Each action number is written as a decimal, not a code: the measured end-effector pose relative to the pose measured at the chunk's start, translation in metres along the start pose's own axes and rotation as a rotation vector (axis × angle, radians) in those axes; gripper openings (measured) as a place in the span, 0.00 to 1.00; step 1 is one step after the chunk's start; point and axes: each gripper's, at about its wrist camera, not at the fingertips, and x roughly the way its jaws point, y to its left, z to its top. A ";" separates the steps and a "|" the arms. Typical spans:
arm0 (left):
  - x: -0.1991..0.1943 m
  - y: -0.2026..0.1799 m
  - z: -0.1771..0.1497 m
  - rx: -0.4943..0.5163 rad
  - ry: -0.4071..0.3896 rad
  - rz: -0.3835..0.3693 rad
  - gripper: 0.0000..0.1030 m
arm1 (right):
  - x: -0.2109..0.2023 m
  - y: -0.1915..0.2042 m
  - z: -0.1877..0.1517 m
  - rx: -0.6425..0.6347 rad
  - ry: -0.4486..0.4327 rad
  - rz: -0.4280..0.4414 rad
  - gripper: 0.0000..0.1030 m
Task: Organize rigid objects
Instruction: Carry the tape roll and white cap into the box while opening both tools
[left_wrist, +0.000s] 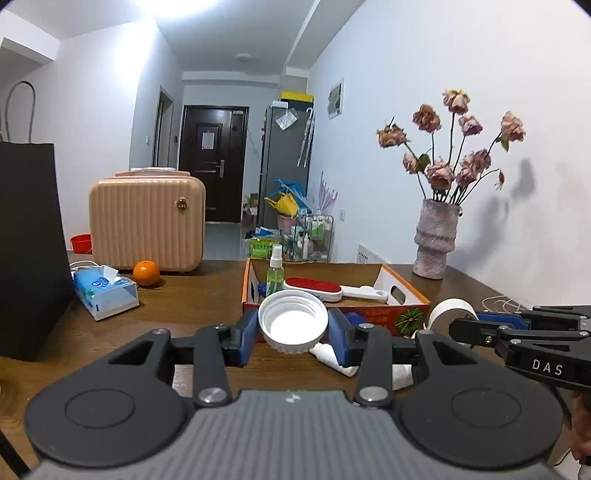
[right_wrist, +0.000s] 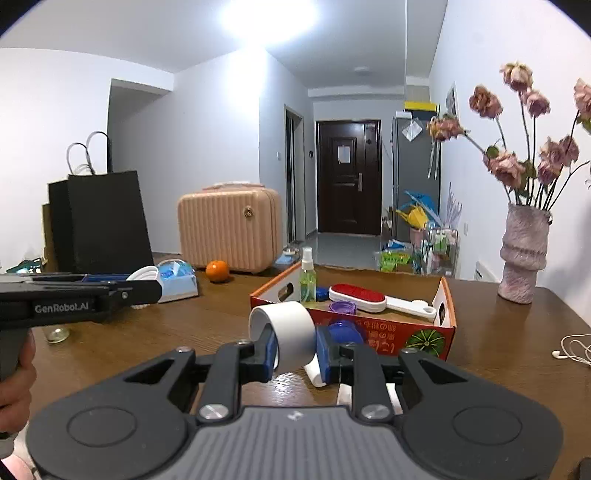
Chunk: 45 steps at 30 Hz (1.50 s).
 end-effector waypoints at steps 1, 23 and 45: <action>-0.004 -0.001 -0.001 0.001 -0.002 0.000 0.39 | -0.007 0.001 -0.001 -0.002 -0.008 0.000 0.21; 0.149 0.006 0.028 0.015 0.126 -0.087 0.39 | 0.102 -0.075 0.023 0.053 0.074 -0.050 0.21; 0.364 0.038 0.025 0.059 0.384 -0.061 0.55 | 0.366 -0.166 0.044 0.328 0.486 -0.029 0.46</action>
